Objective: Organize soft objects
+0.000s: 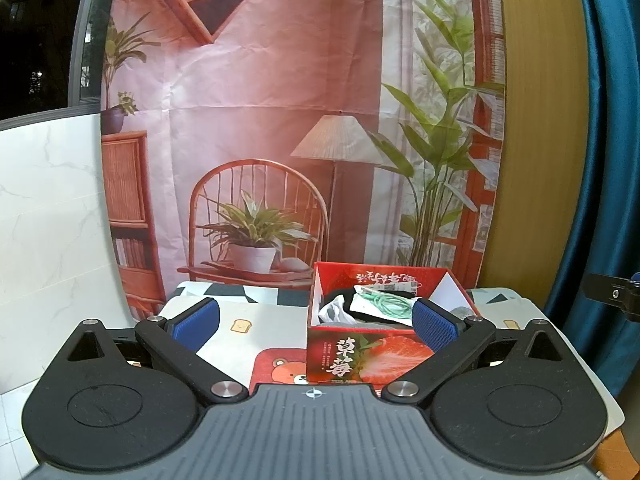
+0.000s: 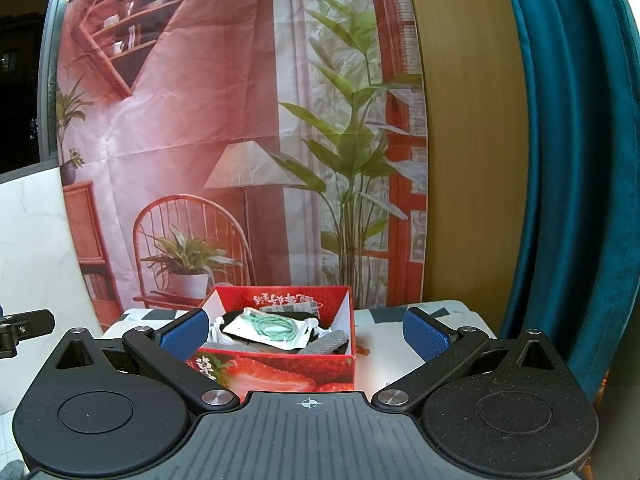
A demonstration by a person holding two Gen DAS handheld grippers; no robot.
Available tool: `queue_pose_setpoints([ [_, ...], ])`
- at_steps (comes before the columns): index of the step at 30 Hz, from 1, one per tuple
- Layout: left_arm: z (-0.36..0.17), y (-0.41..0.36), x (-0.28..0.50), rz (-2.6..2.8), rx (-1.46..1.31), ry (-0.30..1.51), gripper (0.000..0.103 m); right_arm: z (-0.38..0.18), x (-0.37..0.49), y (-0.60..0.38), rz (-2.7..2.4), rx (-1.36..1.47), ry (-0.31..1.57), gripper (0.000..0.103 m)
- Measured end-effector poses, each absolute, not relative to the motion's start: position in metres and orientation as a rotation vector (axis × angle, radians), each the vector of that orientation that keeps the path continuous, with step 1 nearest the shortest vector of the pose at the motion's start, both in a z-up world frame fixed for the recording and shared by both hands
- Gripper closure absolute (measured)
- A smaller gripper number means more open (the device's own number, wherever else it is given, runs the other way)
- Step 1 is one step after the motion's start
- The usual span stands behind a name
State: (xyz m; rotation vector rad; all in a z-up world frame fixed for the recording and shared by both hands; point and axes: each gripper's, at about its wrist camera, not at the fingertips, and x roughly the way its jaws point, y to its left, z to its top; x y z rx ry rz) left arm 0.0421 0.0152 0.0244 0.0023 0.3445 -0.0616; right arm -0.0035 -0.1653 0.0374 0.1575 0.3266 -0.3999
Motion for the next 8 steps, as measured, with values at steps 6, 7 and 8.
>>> queue_pose_setpoints([
  [6,0.0243,0.0149,0.0418,-0.062,0.003,0.344,0.000,0.0368,-0.0036,-0.1658,-0.400,0.158,0.326,0.000],
  [7,0.0242,0.0150,0.0419,-0.063,0.003,0.344,0.000,0.0366,-0.0037,-0.1657,-0.400,0.158,0.326,0.000],
  [8,0.0242,0.0151,0.0419,-0.064,0.002,0.344,0.000,0.0369,-0.0036,-0.1659,-0.400,0.158,0.327,0.000],
])
